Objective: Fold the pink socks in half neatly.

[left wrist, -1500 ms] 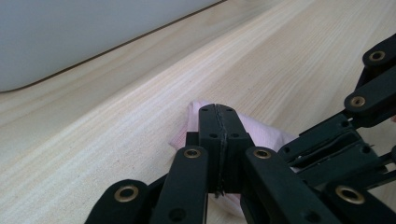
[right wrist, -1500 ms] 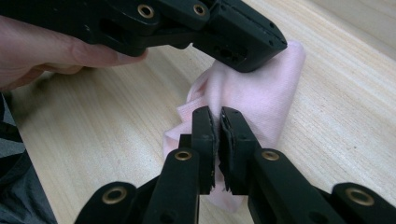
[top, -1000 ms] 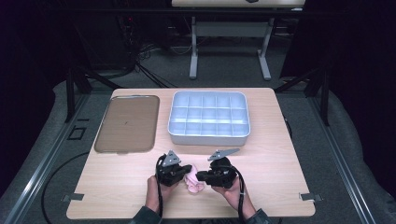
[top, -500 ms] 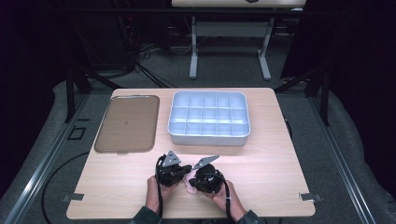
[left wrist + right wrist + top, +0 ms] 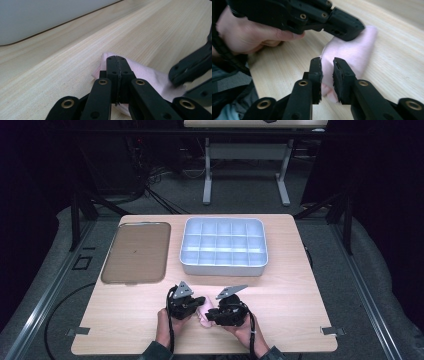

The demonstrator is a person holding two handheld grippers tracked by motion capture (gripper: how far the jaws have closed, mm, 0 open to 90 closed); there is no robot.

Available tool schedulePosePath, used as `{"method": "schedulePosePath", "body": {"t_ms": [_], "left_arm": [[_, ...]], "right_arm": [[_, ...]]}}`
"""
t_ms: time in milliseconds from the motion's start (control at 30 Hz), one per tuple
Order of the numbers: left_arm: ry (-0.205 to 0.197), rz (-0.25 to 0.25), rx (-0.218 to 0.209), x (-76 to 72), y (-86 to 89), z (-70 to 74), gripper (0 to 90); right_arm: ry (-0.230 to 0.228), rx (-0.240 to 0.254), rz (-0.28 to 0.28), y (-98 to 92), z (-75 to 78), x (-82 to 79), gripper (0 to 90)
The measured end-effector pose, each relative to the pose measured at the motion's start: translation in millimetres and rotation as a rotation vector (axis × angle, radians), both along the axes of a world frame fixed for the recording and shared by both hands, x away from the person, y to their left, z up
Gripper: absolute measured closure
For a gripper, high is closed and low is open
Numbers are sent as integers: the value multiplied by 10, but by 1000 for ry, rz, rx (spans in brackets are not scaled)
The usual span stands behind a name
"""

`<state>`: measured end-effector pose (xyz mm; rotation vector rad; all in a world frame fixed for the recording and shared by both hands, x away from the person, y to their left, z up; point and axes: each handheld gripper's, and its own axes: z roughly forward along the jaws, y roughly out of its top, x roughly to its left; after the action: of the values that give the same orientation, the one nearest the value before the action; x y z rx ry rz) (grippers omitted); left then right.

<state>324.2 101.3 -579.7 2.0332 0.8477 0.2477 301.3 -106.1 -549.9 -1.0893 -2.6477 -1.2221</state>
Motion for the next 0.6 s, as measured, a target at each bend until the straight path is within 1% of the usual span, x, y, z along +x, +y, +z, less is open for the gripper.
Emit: {"method": "schedulePosePath", "body": {"t_ms": [67,167,200,267,333,467,567,600], "left_arm": [[0,0,0,1,0,0,900],[2,-5,-1,4,0,2,900],[2,-6,0,5,-1,2,900],[3,-7,1,6,0,4,900],[3,-8,1,7,0,3,900],[2,-9,3,8,-2,5,900],[5,-9,3,10,-4,7,900],[3,-12,6,13,-3,10,900]], "right_arm": [[0,11,-28,-79,38,27,718],[17,9,-54,-175,54,95,674],[23,3,-59,-201,51,117,662],[31,13,-63,-236,31,154,637],[43,-1,-64,-259,9,194,625],[59,-6,-58,-228,-34,261,624],[72,-26,-42,-187,-63,314,619],[67,-54,-57,-167,-66,320,615]]}}
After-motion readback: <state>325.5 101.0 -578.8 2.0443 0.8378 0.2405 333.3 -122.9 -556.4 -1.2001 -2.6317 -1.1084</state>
